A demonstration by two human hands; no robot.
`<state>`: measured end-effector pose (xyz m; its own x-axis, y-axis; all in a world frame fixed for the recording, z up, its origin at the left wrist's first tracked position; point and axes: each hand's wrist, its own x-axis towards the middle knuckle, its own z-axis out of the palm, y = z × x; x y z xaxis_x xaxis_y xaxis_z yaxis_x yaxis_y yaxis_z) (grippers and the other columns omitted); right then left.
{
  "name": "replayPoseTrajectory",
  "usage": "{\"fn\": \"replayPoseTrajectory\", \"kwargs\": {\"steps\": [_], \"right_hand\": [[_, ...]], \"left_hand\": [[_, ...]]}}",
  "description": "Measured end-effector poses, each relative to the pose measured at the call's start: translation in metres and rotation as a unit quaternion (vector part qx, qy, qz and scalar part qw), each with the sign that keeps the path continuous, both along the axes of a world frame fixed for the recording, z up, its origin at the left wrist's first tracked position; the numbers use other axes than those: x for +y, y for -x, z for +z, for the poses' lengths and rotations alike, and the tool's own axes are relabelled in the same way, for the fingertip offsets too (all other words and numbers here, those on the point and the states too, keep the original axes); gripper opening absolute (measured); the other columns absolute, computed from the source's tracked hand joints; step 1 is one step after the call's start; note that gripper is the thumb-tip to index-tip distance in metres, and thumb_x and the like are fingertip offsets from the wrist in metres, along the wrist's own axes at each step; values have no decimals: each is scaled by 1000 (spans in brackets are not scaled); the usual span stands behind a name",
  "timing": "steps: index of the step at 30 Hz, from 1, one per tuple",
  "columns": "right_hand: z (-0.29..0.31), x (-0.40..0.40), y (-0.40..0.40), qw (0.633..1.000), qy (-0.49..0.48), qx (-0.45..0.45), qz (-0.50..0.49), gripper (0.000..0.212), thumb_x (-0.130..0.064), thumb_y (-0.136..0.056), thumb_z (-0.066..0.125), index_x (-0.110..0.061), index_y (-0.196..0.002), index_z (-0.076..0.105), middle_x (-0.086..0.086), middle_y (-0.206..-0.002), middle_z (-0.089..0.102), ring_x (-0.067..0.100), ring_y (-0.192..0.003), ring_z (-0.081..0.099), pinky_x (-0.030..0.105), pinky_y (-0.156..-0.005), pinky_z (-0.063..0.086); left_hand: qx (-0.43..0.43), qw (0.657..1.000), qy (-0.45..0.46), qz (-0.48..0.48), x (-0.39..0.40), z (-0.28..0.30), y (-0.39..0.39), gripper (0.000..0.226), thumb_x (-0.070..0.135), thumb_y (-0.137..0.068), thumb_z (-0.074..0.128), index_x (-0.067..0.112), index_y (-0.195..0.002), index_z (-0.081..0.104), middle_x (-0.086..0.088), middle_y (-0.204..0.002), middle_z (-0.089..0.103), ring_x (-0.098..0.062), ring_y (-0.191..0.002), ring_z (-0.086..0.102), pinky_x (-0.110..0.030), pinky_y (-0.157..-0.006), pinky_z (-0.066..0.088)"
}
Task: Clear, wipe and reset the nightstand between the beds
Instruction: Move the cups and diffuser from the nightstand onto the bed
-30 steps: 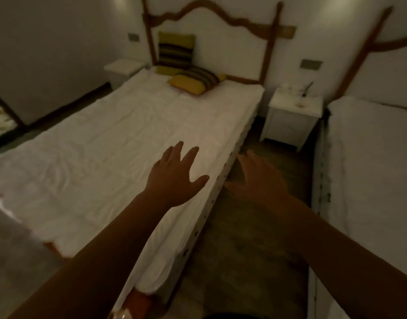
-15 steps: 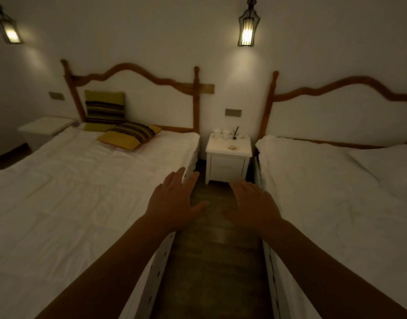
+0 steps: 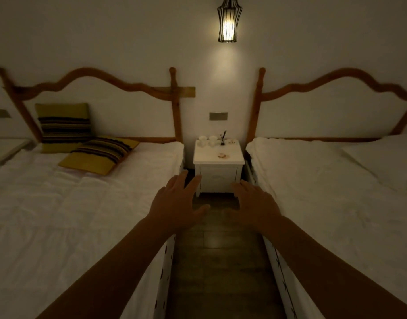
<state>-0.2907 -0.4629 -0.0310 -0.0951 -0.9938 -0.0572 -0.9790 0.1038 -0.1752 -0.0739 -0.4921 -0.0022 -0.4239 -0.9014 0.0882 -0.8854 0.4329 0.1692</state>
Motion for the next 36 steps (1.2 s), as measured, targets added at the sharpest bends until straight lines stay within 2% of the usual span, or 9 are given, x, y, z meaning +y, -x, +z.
{"fn": "replayPoseTrajectory", "kwargs": {"steps": [9, 12, 16, 21, 26, 27, 28, 31, 36], "right_hand": [[-28, -143, 21, 999, -17, -27, -17, 96, -79, -69, 48, -36, -147, 11, 0, -159, 16, 28, -143, 21, 56, -112, 25], [-40, -199, 41, 1000, -9, -23, -15, 96, -80, -67, 49, -36, -145, 12, 1, -157, 22, 28, -140, 28, 56, -109, 30], [-50, -287, 78, 999, -15, -23, -17, 97, -78, -69, 52, -34, -146, 12, 2, -157, 20, 28, -140, 27, 54, -110, 30], [-47, -383, 110, 999, -15, -33, -9, 90, -70, -74, 57, -32, -145, 16, 0, -154, 24, 26, -136, 31, 50, -106, 37], [-42, -463, 125, 1000, -22, -11, 18, 88, -66, -79, 57, -31, -148, 14, 2, -157, 18, 27, -138, 27, 49, -108, 32], [-52, -516, 133, 1000, -25, -10, 15, 88, -66, -79, 56, -31, -148, 14, 2, -158, 18, 27, -138, 27, 49, -108, 32], [-56, -528, 135, 999, -31, -9, 5, 88, -66, -79, 56, -32, -148, 13, 2, -158, 17, 28, -139, 26, 50, -109, 32], [-60, -552, 138, 999, -40, 1, 12, 89, -67, -79, 56, -32, -148, 12, 2, -158, 17, 27, -139, 26, 50, -108, 32], [-93, -658, 150, 999, -47, 4, -27, 88, -66, -80, 54, -30, -149, 13, 2, -158, 17, 28, -139, 27, 49, -107, 34]], "left_hand": [[-15, 1000, -13, -13, -153, -23, 12, 89, 72, -83, 44, 33, -152, 5, -6, -162, 4, -30, -147, 9, -49, -114, 24], [-24, 1000, -7, -12, -211, -30, 31, 90, 74, -82, 44, 32, -151, 5, -6, -162, 4, -30, -147, 9, -49, -114, 23], [-25, 1000, -13, -1, -298, -34, 68, 91, 73, -81, 46, 31, -151, 6, -7, -161, 4, -30, -146, 10, -49, -114, 23], [-17, 999, -40, 21, -387, -36, 105, 90, 72, -81, 48, 34, -150, 5, -6, -161, 5, -29, -146, 10, -49, -113, 23], [-6, 997, -73, 31, -457, -45, 122, 90, 70, -82, 49, 34, -151, 5, -5, -161, 4, -29, -147, 8, -50, -115, 22], [2, 996, -84, 30, -509, -56, 130, 90, 70, -82, 49, 34, -151, 5, -5, -161, 3, -29, -147, 7, -50, -115, 22], [-1, 995, -94, 34, -522, -61, 131, 90, 70, -82, 49, 34, -151, 4, -5, -162, 2, -29, -147, 7, -50, -115, 22], [-24, 995, -92, 26, -552, -63, 132, 90, 71, -82, 48, 35, -151, 2, -6, -162, 1, -29, -147, 7, -51, -115, 23], [-18, 999, -49, -7, -687, -88, 136, 90, 73, -81, 44, 30, -151, 9, -9, -158, 15, -29, -143, 19, -47, -108, 32]]}}
